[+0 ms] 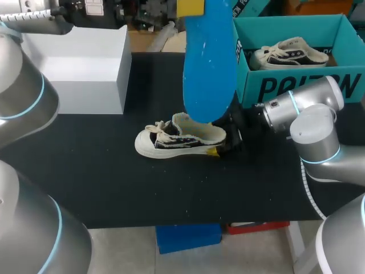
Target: Take the shoe out of the shoebox, open the shoe tongue, remove and reinsert the insole, then place the shoe into the shoebox
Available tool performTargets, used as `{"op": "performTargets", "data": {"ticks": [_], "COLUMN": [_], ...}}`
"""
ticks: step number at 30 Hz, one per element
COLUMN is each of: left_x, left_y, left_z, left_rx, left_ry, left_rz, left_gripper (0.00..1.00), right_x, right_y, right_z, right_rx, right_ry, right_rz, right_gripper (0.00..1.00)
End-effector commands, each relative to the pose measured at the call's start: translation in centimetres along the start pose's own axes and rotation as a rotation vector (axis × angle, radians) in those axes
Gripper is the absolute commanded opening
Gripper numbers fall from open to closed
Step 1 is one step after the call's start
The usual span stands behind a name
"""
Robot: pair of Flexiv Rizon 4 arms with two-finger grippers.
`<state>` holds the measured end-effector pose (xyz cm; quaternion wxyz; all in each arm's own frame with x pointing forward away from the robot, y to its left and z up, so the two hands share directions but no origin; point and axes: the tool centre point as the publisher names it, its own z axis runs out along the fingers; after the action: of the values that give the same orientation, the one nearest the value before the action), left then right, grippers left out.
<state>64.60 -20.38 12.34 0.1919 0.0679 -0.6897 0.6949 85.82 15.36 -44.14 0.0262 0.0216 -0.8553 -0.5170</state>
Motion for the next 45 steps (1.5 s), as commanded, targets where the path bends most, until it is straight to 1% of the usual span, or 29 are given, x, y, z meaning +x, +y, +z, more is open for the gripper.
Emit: {"op": "performTargets", "data": {"ticks": [1, 5, 6, 7, 8, 9, 11, 13, 17, 24, 28, 32, 35, 38, 43, 45], "left_x": [0.2, 0.2, 0.2, 0.2, 0.2, 0.2, 0.2, 0.2, 0.2, 0.2, 0.2, 0.2, 0.2, 0.2, 0.2, 0.2], "left_y": [0.1, 0.1, 0.1, 0.1, 0.1, 0.1, 0.1, 0.1, 0.1, 0.1, 0.1, 0.1, 0.1, 0.1, 0.1, 0.1], "left_z": [0.2, 0.2, 0.2, 0.2, 0.2, 0.2, 0.2, 0.2, 0.2, 0.2, 0.2, 0.2, 0.2, 0.2, 0.2, 0.2], "left_rx": [0.001, 0.001, 0.001, 0.001, 0.001, 0.001, 0.001, 0.001, 0.001, 0.001, 0.001, 0.001, 0.001, 0.001, 0.001, 0.001], "left_ry": [-0.008, -0.008, -0.008, -0.008, -0.008, -0.008, -0.008, -0.008, -0.008, -0.008, -0.008, -0.008, -0.008, -0.008, -0.008, -0.008], "left_rz": [-0.001, -0.001, -0.001, -0.001, -0.001, -0.001, -0.001, -0.001, -0.001, -0.001, -0.001, -0.001, -0.001, -0.001, -0.001, -0.001], "left_gripper": [0.0, 0.0, 0.0, 0.0, 0.0, 0.0, 0.0, 0.0, 0.0, 0.0, 0.0, 0.0, 0.0, 0.0, 0.0, 0.0], "right_x": [0.1, 0.1, 0.1, 0.0, 0.0, 0.0, 0.0, 0.0, 0.1, 0.3, 0.2, 0.0, -0.1, -0.1, -0.3, -0.3], "right_y": [-0.3, -0.3, -0.2, -0.2, -0.2, -0.2, -0.2, -0.2, -0.1, -0.1, 0.1, 0.5, 1.0, 1.2, 1.5, 1.5], "right_z": [0.1, 0.1, 0.0, -0.2, -0.3, -0.6, -1.1, -1.5, -2.0, -2.5, -2.8, -3.1, -3.4, -3.5, -3.1, -3.0], "right_rx": [0.002, 0.002, 0.016, 0.029, 0.045, 0.077, 0.101, 0.155, 0.232, 0.451, 0.618, 0.725, 0.793, 0.839, 0.911, 0.945], "right_ry": [-0.001, -0.001, -0.004, -0.003, 0.001, -0.006, -0.017, -0.018, -0.037, -0.048, -0.045, -0.067, -0.084, -0.093, -0.06, -0.066], "right_rz": [0.002, 0.002, 0.008, 0.015, 0.019, 0.03, 0.036, 0.048, 0.056, 0.078, 0.094, 0.086, 0.074, 0.059, 0.047, 0.041], "right_gripper": [0.0, 0.0, 0.03, 0.33, 0.93, 1.0, 1.0, 1.0, 1.0, 1.0, 1.0, 1.0, 1.0, 1.0, 1.0, 1.0]}}
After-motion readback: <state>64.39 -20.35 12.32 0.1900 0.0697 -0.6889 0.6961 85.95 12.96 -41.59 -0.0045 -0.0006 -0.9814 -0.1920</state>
